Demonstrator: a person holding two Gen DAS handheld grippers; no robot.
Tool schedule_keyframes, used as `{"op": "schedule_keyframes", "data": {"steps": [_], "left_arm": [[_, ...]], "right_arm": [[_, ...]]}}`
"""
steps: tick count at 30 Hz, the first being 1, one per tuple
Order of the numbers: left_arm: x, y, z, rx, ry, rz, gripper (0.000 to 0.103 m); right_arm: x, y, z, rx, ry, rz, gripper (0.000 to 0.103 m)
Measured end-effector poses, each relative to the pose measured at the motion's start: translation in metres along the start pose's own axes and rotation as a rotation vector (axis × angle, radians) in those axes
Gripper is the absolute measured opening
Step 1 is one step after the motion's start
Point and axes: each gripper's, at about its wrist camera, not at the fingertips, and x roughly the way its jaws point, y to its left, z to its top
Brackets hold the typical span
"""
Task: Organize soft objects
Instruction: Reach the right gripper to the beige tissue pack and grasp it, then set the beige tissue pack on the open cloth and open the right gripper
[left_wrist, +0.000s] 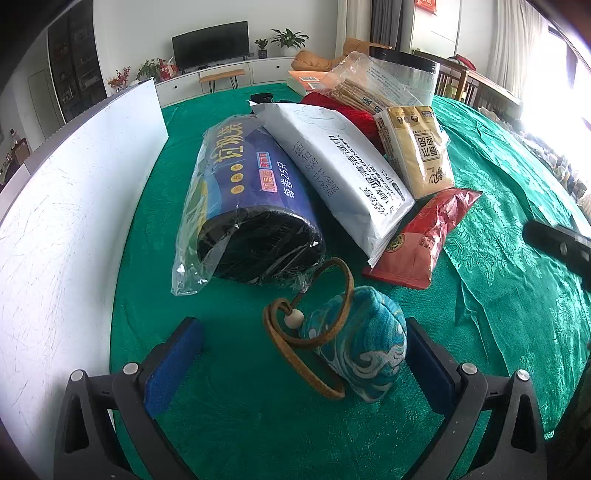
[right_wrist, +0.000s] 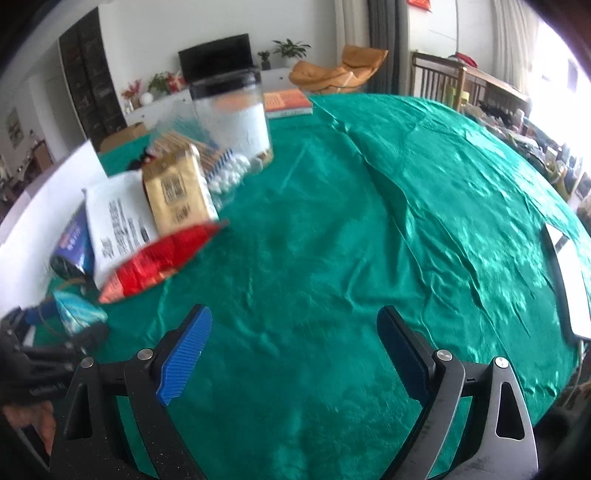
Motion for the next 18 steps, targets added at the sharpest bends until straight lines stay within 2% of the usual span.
{"op": "schedule_keyframes", "data": {"steps": [4,8,10,12,13,14,18], "left_arm": [[0.0,0.0,0.0,0.0,0.0,0.0,0.103],[0.0,0.0,0.0,0.0,0.0,0.0,0.103],[0.0,0.0,0.0,0.0,-0.001,0.0,0.103],[0.001,0.0,0.0,0.0,-0.001,0.0,0.103],[0.001,0.0,0.0,0.0,-0.001,0.0,0.103],[-0.001,-0.001,0.0,0.0,-0.001,0.001,0.103],[-0.001,-0.001,0.0,0.0,-0.001,0.001,0.103]], "right_arm": [[0.019,0.041,0.046,-0.078,-0.001,0.133,0.091],[0.055,0.077,0.075,-0.176,0.049,0.143,0.09],[0.075,0.083,0.081,-0.182,0.095,0.144,0.09],[0.09,0.083,0.081,-0.17,0.136,0.165,0.084],[0.091,0.081,0.08,-0.161,0.138,0.197,0.067],[0.09,0.077,0.079,-0.146,0.136,0.222,0.057],[0.07,0.051,0.074,-0.096,0.124,0.204,0.057]]}}
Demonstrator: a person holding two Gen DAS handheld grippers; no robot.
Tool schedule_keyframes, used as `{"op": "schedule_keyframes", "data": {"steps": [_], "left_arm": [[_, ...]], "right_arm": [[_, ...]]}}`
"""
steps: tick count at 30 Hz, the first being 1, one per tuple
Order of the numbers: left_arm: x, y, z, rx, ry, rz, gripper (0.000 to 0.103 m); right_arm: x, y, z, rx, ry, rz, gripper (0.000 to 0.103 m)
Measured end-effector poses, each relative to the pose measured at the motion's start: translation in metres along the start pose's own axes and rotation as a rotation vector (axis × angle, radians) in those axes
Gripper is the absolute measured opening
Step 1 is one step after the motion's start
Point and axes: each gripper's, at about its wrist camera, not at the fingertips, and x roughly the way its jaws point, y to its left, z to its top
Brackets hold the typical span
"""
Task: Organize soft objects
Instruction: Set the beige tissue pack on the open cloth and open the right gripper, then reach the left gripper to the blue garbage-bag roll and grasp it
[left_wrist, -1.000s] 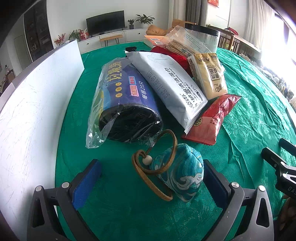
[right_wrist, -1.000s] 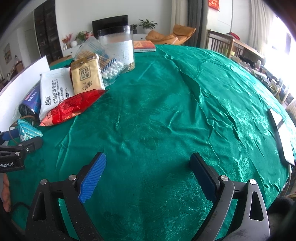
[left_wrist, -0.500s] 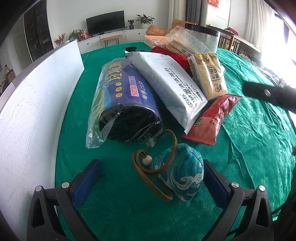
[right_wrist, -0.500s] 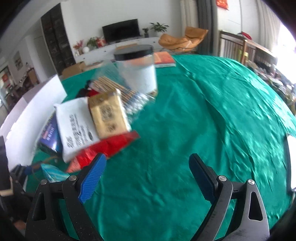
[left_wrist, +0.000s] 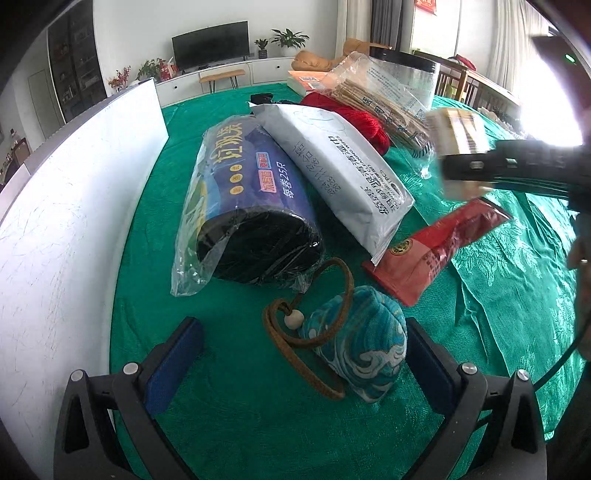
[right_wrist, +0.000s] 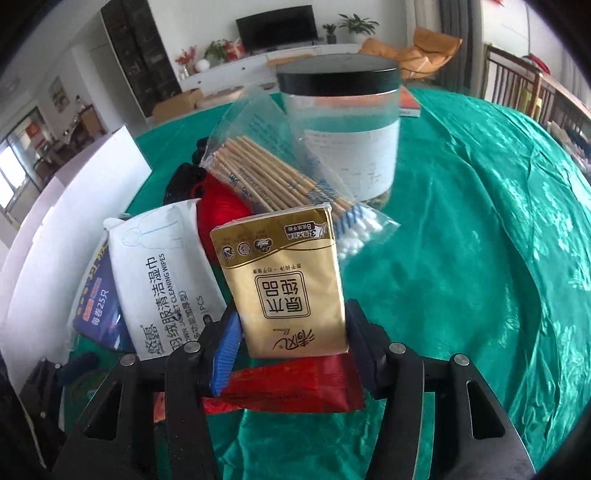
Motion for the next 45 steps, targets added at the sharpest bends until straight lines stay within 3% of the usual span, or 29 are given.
{"op": "schedule_keyframes", "data": {"steps": [3,6,8,11,13,20,36,45], "left_arm": [[0.0,0.0,0.0,0.0,0.0,0.0,0.103],[0.0,0.0,0.0,0.0,-0.001,0.0,0.103],[0.0,0.0,0.0,0.0,-0.001,0.0,0.103],[0.0,0.0,0.0,0.0,-0.001,0.0,0.103],[0.0,0.0,0.0,0.0,-0.001,0.0,0.103],[0.0,0.0,0.0,0.0,-0.001,0.001,0.103],[-0.003,0.0,-0.003,0.023,0.005,-0.019,0.103],[-0.033,-0.009,-0.028,0.082,0.009,-0.076,0.103]], "right_arm": [[-0.024,-0.031,-0.004,0.064,-0.025,-0.071,0.057],[-0.033,-0.064,-0.002,0.106,0.005,-0.179,0.058],[-0.034,-0.088,0.0,0.133,0.028,-0.224,0.063],[-0.036,-0.117,-0.007,0.204,0.03,-0.207,0.076],[-0.042,-0.125,-0.022,0.219,0.006,-0.19,0.076],[-0.054,-0.121,-0.075,0.19,-0.111,-0.202,0.078],[-0.041,-0.097,-0.076,0.091,-0.069,-0.262,0.086],[-0.042,-0.098,-0.077,0.09,-0.07,-0.26,0.086]]}}
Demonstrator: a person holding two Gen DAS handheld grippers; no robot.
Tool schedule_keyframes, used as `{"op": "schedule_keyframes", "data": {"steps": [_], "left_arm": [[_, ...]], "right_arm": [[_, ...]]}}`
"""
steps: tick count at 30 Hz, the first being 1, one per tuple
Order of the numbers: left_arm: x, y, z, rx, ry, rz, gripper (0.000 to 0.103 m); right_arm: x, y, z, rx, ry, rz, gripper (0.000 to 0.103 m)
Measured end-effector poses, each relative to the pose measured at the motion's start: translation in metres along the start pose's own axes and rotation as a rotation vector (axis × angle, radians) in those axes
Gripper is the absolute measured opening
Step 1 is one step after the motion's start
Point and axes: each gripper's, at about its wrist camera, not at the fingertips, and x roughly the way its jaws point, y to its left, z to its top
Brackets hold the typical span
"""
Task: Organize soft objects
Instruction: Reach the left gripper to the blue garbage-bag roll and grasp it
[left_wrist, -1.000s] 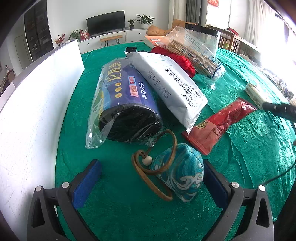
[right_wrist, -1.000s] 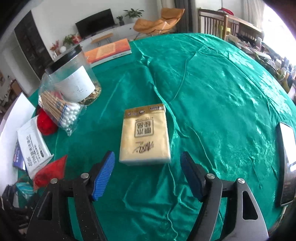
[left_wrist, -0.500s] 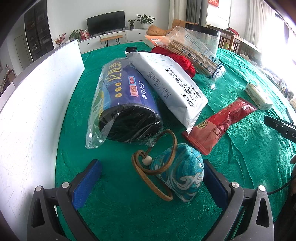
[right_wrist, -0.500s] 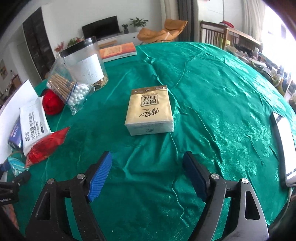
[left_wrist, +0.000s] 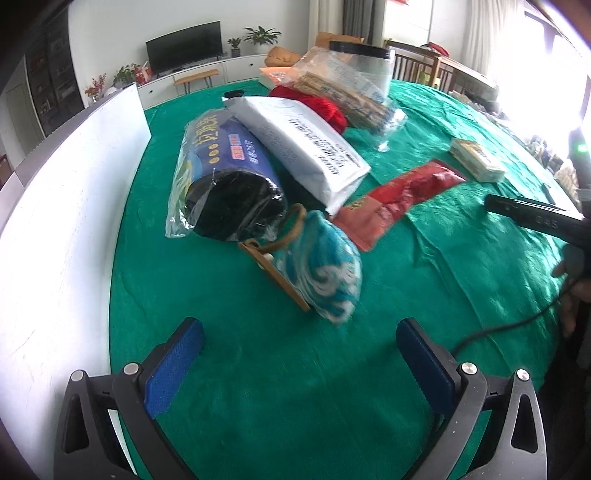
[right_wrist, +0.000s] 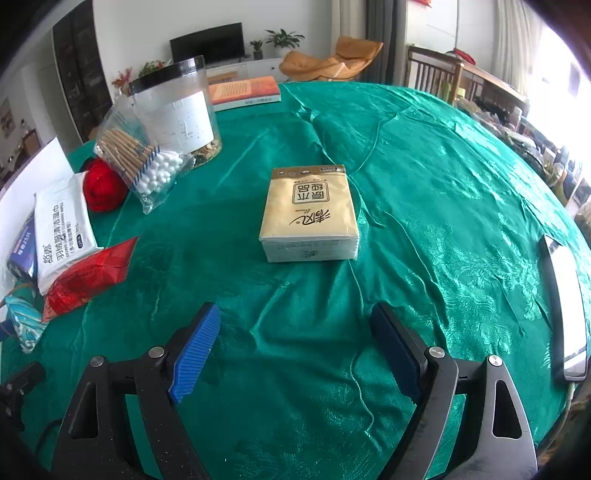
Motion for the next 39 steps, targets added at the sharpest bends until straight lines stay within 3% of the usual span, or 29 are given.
{"op": "schedule_keyframes", "data": {"steps": [7,10,16,18,20,24,26,28,36,38,39], "left_arm": [[-0.052,0.01,0.035,-0.088,-0.133,-0.04,0.103],[-0.051,0.023,0.063,-0.135,-0.091,-0.004,0.103],[-0.007,0.036,0.095,-0.153,0.059,0.068,0.102],[0.015,0.039,0.097,-0.145,0.112,0.116,0.097],[0.032,0.044,0.098,-0.156,0.153,0.135,0.085],[0.053,0.056,0.104,-0.215,0.183,0.096,0.079],[0.06,0.059,0.108,-0.215,0.182,0.061,0.058],[0.061,0.059,0.108,-0.215,0.182,0.053,0.056],[0.035,0.052,0.073,-0.179,0.178,0.102,0.059],[0.038,0.054,0.073,-0.18,0.175,0.127,0.074],[0.038,0.053,0.073,-0.175,0.173,0.147,0.076]], "right_arm": [[0.0,0.0,0.0,0.001,0.0,0.0,0.086],[0.0,0.0,0.0,0.001,-0.001,0.001,0.086],[0.0,0.0,0.0,0.002,-0.001,0.001,0.086],[0.0,0.0,0.0,0.005,-0.003,0.006,0.086],[0.0,-0.001,0.0,0.01,-0.005,0.014,0.086],[-0.002,-0.004,-0.001,0.026,-0.014,0.035,0.086],[-0.002,-0.004,-0.001,0.03,-0.016,0.04,0.086],[-0.002,-0.004,-0.001,0.032,-0.017,0.042,0.086],[-0.003,-0.007,-0.001,0.046,-0.023,0.058,0.086],[-0.003,-0.007,-0.001,0.046,-0.023,0.058,0.086],[-0.003,-0.007,-0.001,0.047,-0.023,0.06,0.086]]}}
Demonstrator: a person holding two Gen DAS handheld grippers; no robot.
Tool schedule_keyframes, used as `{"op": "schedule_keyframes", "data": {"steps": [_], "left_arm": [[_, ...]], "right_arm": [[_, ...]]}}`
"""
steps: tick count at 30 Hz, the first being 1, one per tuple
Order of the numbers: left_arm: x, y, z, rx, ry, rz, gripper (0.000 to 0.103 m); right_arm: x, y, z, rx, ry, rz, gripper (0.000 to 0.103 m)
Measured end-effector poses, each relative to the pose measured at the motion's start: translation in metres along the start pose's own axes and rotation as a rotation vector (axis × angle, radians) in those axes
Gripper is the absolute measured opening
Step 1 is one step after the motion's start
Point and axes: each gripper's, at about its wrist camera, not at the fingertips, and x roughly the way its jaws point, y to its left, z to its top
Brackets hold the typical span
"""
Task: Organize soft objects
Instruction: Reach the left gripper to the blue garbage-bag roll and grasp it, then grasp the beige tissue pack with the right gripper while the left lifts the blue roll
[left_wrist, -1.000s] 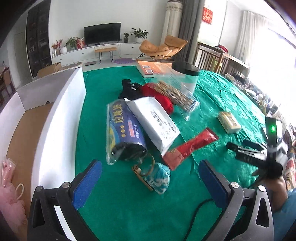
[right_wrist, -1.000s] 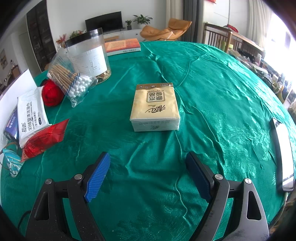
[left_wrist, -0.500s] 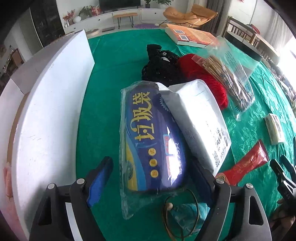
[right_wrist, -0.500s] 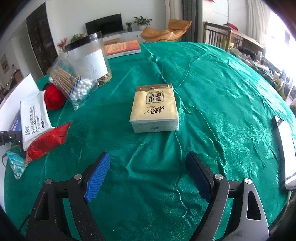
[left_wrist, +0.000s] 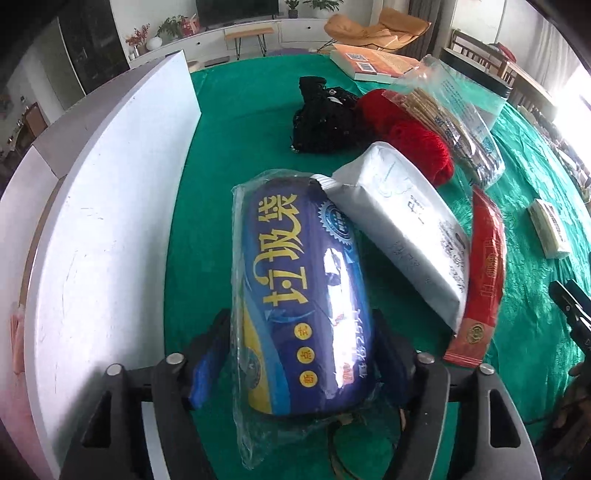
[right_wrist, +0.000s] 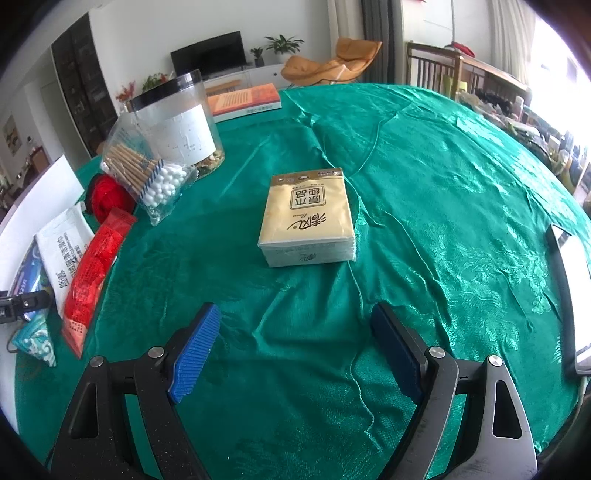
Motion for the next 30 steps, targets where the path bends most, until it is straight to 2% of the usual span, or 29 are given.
{"op": "schedule_keyframes", "data": {"steps": [6,14,21,30], "left_arm": [[0.008,-0.006,-0.003,0.051,-0.009,0.044,0.077],[0.007,-0.01,-0.011,0.061,-0.023,0.063,0.077],[0.014,-0.008,-0.001,0.043,-0.018,0.034,0.077],[0.014,-0.002,-0.004,0.053,-0.028,0.027,0.073]], "right_arm": [[-0.001,-0.003,0.0,0.017,-0.007,0.018,0.086],[0.0,-0.002,0.0,0.016,-0.007,0.016,0.086],[-0.001,-0.003,0.0,0.019,-0.008,0.02,0.086],[-0.001,-0.003,0.0,0.025,-0.011,0.026,0.086]]}}
